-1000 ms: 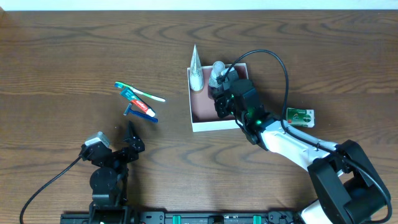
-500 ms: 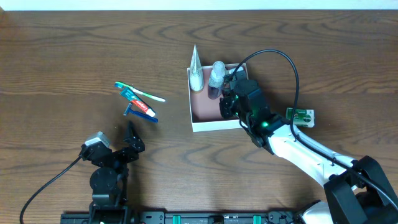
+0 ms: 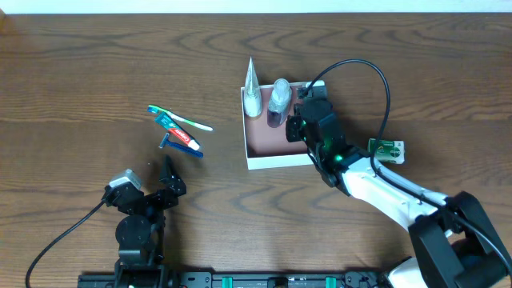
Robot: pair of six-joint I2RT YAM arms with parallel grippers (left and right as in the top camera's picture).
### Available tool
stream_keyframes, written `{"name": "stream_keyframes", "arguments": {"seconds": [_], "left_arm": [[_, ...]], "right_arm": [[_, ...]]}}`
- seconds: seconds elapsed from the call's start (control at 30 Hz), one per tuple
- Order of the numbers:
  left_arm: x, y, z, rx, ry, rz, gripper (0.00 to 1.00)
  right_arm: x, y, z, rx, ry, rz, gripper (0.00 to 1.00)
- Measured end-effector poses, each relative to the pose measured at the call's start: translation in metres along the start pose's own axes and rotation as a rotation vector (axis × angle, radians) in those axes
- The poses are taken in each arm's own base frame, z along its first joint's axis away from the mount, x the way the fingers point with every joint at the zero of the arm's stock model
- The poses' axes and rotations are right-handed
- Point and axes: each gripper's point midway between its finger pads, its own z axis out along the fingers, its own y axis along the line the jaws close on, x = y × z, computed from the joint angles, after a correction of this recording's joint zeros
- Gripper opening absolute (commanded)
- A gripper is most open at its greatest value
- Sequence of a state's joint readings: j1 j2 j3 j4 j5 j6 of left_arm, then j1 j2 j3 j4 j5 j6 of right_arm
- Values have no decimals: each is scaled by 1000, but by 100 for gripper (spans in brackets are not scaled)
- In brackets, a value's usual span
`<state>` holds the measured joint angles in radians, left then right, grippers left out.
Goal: Pack container
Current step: 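Nudge the soap bottle further left against the tube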
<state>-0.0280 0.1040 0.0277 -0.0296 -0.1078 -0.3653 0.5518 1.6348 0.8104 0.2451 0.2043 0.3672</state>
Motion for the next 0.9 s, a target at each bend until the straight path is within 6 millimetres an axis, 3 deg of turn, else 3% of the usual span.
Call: {"name": "stream_keyframes", "arguments": {"seconds": [0.47,0.7,0.9], "left_arm": [[0,0,0,0,0,0,98],[0,0,0,0,0,0,98],[0,0,0,0,0,0,98]], "right_arm": [[-7,-4,18,2,-68,68,1],[8,-9,30,18,-42,64,1],[0,-5,30,-3,-71,66,1]]}}
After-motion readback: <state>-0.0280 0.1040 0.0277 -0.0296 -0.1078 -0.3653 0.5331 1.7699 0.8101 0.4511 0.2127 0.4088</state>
